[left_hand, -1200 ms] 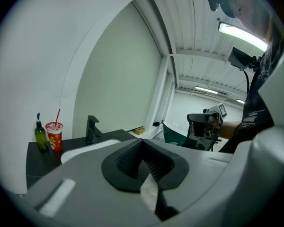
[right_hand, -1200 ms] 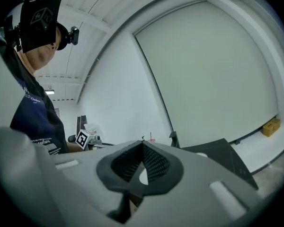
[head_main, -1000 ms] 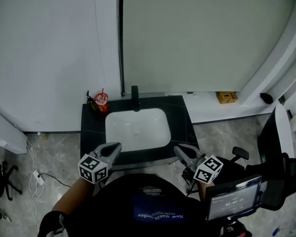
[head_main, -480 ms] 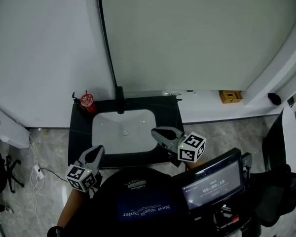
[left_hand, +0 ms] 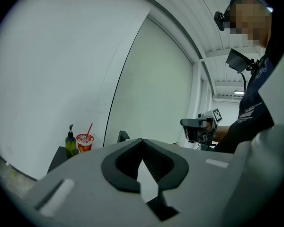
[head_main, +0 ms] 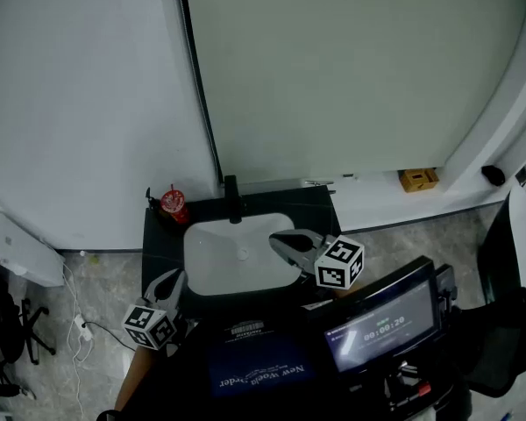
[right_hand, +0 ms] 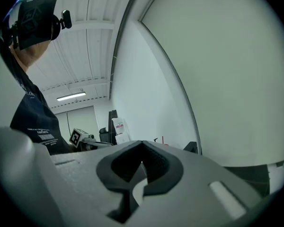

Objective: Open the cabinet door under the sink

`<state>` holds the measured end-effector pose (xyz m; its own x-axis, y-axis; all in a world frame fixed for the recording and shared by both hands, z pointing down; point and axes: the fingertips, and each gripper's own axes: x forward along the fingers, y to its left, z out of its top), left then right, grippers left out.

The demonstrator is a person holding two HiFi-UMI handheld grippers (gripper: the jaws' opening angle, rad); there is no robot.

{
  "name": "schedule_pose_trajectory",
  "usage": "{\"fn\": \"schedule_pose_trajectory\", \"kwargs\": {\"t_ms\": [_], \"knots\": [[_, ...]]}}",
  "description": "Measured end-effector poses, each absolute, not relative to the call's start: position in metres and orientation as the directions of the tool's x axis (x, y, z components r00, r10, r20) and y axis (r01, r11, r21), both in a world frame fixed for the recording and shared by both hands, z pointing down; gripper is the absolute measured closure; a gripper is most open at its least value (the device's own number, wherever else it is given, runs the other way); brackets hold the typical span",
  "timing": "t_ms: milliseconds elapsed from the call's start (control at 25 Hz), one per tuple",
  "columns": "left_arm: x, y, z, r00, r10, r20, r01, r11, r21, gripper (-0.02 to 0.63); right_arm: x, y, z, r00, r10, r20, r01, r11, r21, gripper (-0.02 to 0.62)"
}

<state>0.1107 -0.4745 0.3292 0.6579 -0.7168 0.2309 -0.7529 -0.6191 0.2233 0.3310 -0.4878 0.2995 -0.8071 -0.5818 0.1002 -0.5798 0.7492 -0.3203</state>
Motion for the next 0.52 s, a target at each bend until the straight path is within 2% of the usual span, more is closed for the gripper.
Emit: {"fn": "schedule_pose_trajectory", "kwargs": {"t_ms": [520], "knots": [[0.120, -0.491, 0.328, 0.692, -0.690, 0.213, -0.722, -0.651, 0.235, 0.603, 0.336, -0.493, 0.299, -0.789, -0.602, 0.122, -0.607, 0.736, -0.299, 0.595]]}}
